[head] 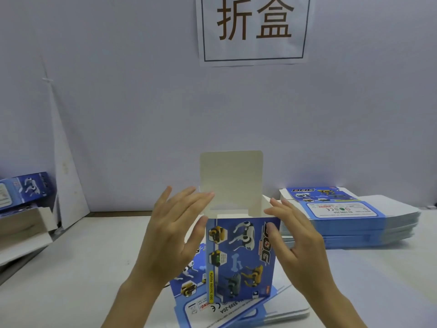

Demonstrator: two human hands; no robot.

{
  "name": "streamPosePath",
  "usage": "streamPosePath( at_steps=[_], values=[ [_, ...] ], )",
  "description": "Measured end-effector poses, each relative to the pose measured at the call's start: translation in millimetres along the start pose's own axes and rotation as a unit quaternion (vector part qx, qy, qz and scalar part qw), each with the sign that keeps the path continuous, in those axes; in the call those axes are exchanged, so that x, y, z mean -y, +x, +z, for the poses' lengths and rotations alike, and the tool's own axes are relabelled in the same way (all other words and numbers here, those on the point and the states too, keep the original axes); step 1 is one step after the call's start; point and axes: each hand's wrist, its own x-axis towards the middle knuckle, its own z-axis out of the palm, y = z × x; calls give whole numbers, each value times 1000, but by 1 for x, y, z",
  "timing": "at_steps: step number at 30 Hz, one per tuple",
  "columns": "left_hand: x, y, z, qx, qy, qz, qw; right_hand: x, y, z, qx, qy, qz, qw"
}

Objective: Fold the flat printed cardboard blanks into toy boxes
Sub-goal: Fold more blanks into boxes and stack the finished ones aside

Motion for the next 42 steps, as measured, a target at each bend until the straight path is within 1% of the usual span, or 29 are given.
streamPosePath(
  at_steps=[2,4,9,11,14,15,16,17,19,22,23,25,27,30,31,35,37,39,40,42],
  values=[
    [-2,-12,7,-33,-25,-29,999,2,0,0,3,3,-7,1000],
    [-8,-24,16,-55,-59,-84,993,1,0,0,8,16,-1,1000],
    [-25,-34,23,-106,-141,-203,963,-2,0,-1,13,38,32,999],
    [-37,-39,24,-123,-176,-264,940,0,0,-2,10,47,46,998],
    [-64,-46,23,-115,-278,-367,880,3,-1,1,4,73,66,995],
    [-70,-47,21,-109,-302,-390,863,4,-2,2,3,77,71,995],
    [-74,-45,19,-101,-315,-399,855,4,-2,3,3,80,73,994],
    [-74,-40,16,-91,-319,-399,855,4,-2,2,4,81,76,994],
    [-63,-24,5,-78,-296,-396,866,5,-2,-1,8,82,79,993],
    [-36,10,-18,-59,-194,-389,899,8,-1,-1,15,72,71,995],
    [-29,21,-24,-31,-155,-381,911,9,-1,0,18,69,68,995],
    [-23,37,-27,57,-67,-364,927,11,-1,1,15,58,58,997],
    [-24,46,-24,114,-4,-352,929,12,-1,1,12,49,53,997],
    [-29,54,-20,118,63,-346,929,11,-1,-1,25,61,68,995],
    [-29,55,-19,120,74,-357,923,11,-1,-1,30,61,71,995],
    [-26,62,-18,191,50,-427,882,15,-2,-1,23,46,61,997],
    [-27,61,-13,204,12,-444,873,17,-2,2,22,45,58,997],
    [-24,53,-6,178,-47,-445,877,16,-1,1,21,47,64,997],
    [-23,47,-6,147,-93,-453,874,14,0,0,21,39,67,997],
    [-28,26,-2,58,-227,-484,843,10,2,-3,25,9,73,997]
  ],
)
